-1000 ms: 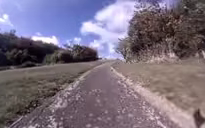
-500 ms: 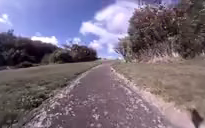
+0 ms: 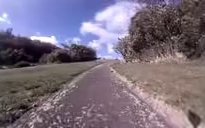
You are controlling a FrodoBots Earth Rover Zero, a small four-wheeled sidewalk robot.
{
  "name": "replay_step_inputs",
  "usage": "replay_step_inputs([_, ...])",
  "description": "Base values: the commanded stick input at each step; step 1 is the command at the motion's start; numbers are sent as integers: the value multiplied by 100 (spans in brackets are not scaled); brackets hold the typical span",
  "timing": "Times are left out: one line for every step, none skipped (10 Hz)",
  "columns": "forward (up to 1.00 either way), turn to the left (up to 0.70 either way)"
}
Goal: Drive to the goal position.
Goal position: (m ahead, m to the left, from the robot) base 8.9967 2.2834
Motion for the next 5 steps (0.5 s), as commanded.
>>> replay_step_inputs([100, 0])
replay_step_inputs([100, 0])
replay_step_inputs([100, 0])
replay_step_inputs([100, 0])
replay_step_inputs([100, 0])
